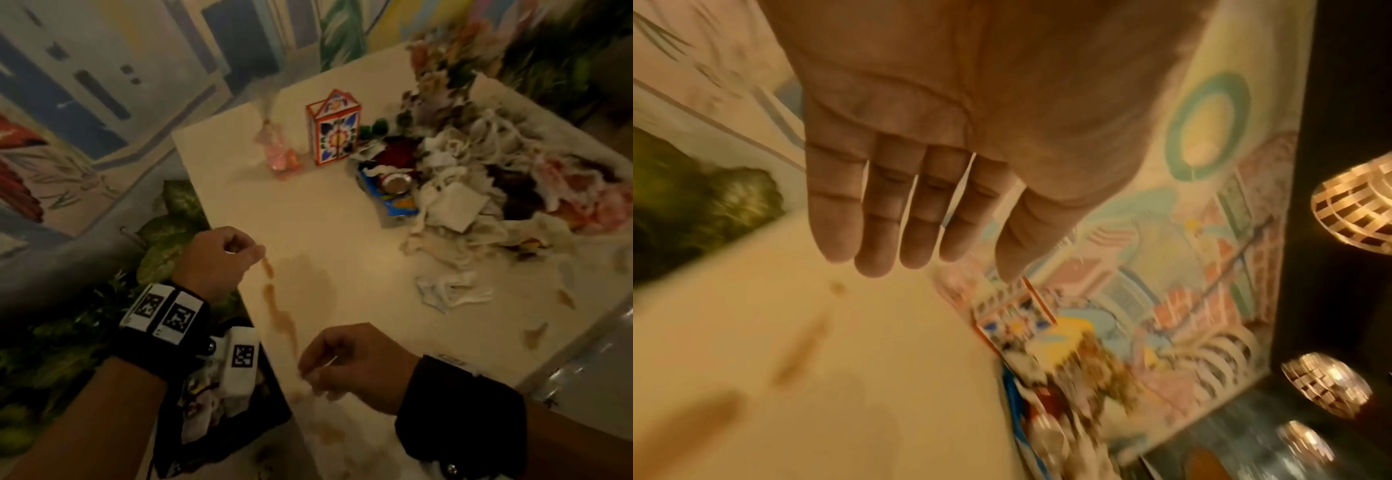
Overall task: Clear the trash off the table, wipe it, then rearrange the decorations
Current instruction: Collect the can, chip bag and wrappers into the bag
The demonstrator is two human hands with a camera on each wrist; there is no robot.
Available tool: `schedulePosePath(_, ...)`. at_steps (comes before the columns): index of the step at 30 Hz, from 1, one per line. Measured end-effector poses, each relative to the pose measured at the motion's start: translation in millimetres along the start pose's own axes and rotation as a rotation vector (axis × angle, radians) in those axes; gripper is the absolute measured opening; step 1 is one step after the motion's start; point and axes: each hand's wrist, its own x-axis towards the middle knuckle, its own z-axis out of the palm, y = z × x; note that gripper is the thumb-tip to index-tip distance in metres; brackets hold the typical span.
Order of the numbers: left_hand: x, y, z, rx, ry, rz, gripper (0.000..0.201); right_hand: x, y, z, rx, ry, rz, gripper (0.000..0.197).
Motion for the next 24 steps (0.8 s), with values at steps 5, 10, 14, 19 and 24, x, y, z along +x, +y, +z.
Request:
schedulePosePath(5, 7.6, 50.8, 49.7, 0.034, -0.031, 0.049, 0.013, -39.7, 35.2, -106.0, -0.298, 0.190, 0.006, 0.014)
schedulePosePath(10, 19.1, 92.7, 92.2, -0.085, -0.085, -0.103, 0.019, -51.9, 43.1, -212.0, -0.485, 0.433, 0.037, 0.007)
schedulePosePath(14, 29.6, 106.7, 110.7, -0.230, -0.084, -0.244, 0.019, -38.7, 27.5, -252.9, -0.592, 0.529, 0.016, 0.010)
schedulePosePath(19, 50.8, 111.5, 113.6, -0.258, -0.078, -0.280, 0.020, -5.5, 6.8, -272.4, -0.625, 0.519, 0.014, 0.014)
schedulePosePath(24, 71.9, 115.2, 115.3, -0.247, -0.097, -0.293, 0.017, 13.7, -5.8, -279.6, -0.640, 0.529, -0.012, 0.014)
